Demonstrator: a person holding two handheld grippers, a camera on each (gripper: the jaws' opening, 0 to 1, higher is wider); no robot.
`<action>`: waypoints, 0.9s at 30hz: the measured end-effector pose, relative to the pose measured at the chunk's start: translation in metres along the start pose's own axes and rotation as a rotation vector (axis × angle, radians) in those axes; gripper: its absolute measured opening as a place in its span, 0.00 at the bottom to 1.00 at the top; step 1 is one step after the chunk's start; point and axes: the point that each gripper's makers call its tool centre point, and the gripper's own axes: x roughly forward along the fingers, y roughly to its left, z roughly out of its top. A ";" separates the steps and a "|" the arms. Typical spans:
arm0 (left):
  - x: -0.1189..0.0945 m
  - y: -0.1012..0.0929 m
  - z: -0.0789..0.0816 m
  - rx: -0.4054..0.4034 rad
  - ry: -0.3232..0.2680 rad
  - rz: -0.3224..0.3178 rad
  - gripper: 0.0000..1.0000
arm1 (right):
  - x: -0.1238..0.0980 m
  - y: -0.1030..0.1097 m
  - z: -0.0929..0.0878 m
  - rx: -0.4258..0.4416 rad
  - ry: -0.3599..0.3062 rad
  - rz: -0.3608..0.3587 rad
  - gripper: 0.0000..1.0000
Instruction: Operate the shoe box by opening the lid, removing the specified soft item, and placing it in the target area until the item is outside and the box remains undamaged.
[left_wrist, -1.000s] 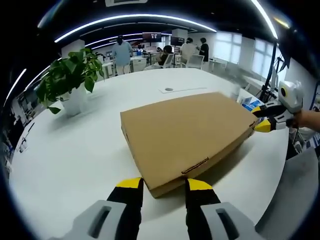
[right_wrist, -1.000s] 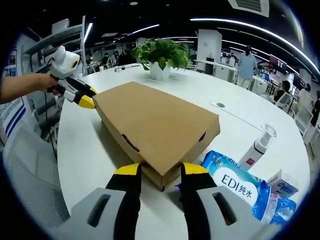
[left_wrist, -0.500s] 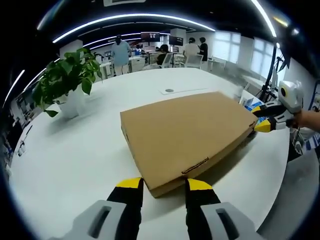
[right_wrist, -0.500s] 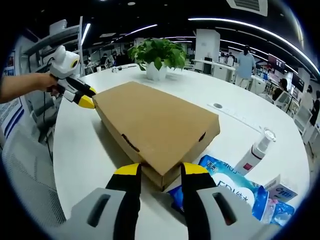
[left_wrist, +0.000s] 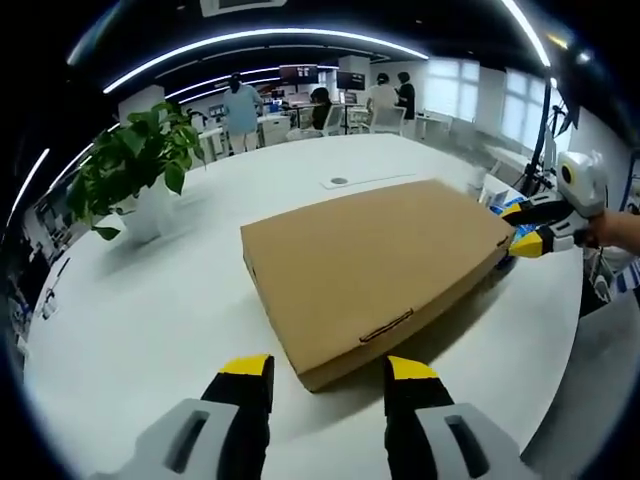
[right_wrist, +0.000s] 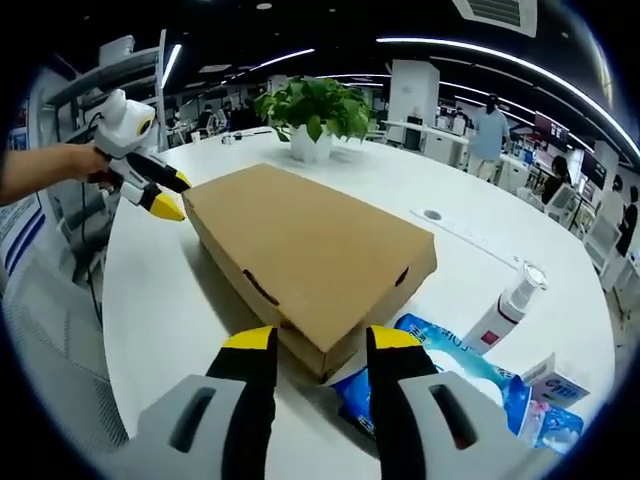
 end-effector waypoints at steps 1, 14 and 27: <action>-0.002 0.000 0.000 -0.001 -0.004 0.002 0.47 | -0.002 0.000 0.001 0.002 -0.003 -0.001 0.36; -0.025 -0.015 -0.003 0.004 -0.055 0.013 0.59 | -0.034 -0.011 -0.006 0.005 -0.029 -0.053 0.46; -0.048 -0.028 0.006 0.003 -0.130 0.023 0.71 | -0.084 -0.036 -0.015 0.024 -0.059 -0.142 0.54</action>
